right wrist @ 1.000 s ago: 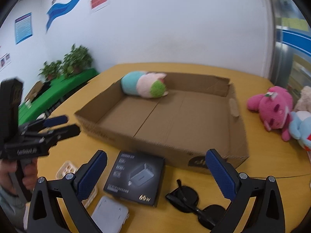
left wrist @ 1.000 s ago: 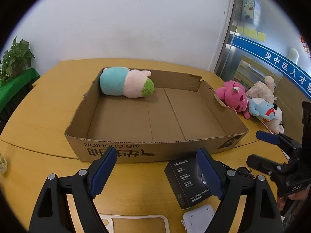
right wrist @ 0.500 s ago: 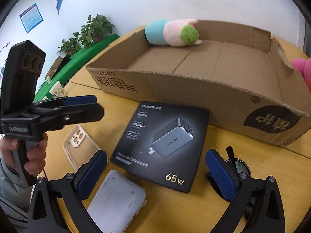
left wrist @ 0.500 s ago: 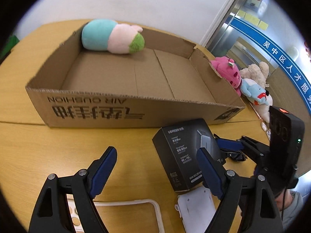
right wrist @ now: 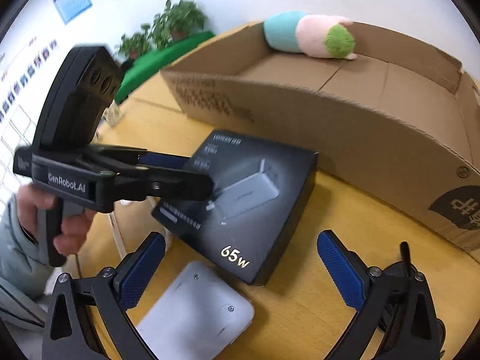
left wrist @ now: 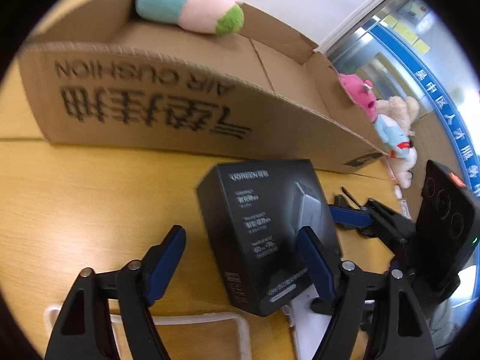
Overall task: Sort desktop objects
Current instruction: 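Grasp the black UGREEN charger box with the left tool, then carry the charger box into the cardboard box and open the left tool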
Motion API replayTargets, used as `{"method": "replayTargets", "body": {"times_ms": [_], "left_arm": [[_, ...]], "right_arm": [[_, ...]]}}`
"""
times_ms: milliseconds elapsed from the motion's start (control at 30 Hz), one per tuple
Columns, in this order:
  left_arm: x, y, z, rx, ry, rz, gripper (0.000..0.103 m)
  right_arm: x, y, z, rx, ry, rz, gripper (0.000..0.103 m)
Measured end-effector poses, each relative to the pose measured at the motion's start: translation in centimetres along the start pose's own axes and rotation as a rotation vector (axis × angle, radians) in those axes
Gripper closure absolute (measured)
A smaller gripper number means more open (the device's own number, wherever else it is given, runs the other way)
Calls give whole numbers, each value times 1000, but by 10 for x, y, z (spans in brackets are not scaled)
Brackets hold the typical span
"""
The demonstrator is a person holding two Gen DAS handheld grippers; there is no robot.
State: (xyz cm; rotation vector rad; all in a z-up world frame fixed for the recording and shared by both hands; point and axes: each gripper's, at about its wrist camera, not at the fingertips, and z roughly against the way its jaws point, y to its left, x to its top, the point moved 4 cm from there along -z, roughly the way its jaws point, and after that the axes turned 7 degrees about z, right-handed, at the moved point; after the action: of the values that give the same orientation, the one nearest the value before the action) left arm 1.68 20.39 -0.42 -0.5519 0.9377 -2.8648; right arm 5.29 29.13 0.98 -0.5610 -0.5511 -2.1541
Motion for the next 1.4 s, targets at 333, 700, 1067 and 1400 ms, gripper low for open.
{"method": "replayTargets", "body": {"times_ms": [333, 700, 1067, 1400], "left_arm": [[-4, -15, 11, 5, -85, -44, 42], [43, -102, 119, -38, -420, -259, 42], [121, -176, 213, -63, -659, -450, 42], [173, -150, 213, 22, -661, -384, 42]], "right_arm": [[-3, 21, -20, -141, 13, 62, 13], [66, 44, 92, -285, -293, 167, 14], [177, 50, 197, -383, -540, 307, 14], [245, 25, 162, -300, -531, 284, 15]]}}
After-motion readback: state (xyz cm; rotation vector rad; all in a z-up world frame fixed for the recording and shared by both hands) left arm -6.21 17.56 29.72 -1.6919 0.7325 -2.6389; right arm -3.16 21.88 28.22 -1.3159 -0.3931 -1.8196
